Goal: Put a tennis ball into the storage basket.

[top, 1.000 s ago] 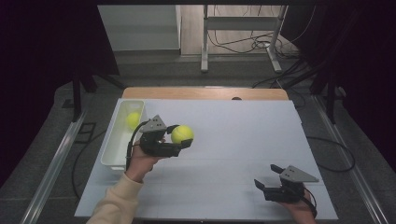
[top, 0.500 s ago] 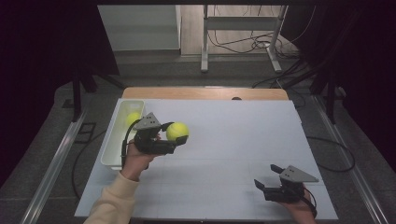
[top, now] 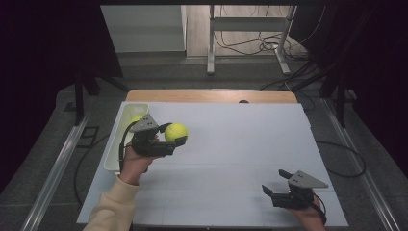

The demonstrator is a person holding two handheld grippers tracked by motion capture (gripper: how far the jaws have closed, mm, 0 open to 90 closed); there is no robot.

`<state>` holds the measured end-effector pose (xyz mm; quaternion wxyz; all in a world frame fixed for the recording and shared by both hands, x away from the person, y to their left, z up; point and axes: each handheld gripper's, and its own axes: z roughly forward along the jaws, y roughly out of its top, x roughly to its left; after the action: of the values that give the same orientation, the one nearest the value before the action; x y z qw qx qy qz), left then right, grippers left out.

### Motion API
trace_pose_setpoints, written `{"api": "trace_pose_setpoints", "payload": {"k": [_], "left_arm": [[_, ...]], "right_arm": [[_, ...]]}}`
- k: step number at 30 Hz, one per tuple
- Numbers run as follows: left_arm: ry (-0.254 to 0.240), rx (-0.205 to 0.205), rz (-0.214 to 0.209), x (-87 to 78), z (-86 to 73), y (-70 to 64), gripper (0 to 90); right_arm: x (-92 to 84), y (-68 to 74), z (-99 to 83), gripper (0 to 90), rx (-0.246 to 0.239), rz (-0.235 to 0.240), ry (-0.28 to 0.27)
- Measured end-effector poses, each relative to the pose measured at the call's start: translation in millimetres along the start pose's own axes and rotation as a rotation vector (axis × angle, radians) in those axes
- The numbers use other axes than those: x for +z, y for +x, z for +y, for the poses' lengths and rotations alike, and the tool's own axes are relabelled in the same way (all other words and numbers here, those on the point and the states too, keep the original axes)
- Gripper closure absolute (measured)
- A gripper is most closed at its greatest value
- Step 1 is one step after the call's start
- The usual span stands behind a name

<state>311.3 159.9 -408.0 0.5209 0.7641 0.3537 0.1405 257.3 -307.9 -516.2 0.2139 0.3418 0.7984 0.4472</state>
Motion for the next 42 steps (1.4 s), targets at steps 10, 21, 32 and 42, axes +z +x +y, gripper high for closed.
{"api": "trace_pose_setpoints", "payload": {"k": [10,21,32,42], "left_arm": [[-0.004,-0.010,0.030,-6.5,-1.1,7.5,26.6],[-0.014,-0.030,0.064,-14.4,-3.4,16.9,26.6],[-0.016,-0.051,0.110,-22.9,-6.9,29.1,26.6],[-0.021,-0.085,0.159,-30.9,-12.1,44.2,26.6]], "right_arm": [[-0.1,0.1,0.1,14.0,0.001,-0.001,0.000],[-0.1,0.1,0.1,14.0,0.001,-0.001,0.000],[-0.2,0.4,0.1,14.0,0.005,-0.002,0.001],[0.2,0.2,-0.1,14.0,0.002,-0.003,0.002]]}}
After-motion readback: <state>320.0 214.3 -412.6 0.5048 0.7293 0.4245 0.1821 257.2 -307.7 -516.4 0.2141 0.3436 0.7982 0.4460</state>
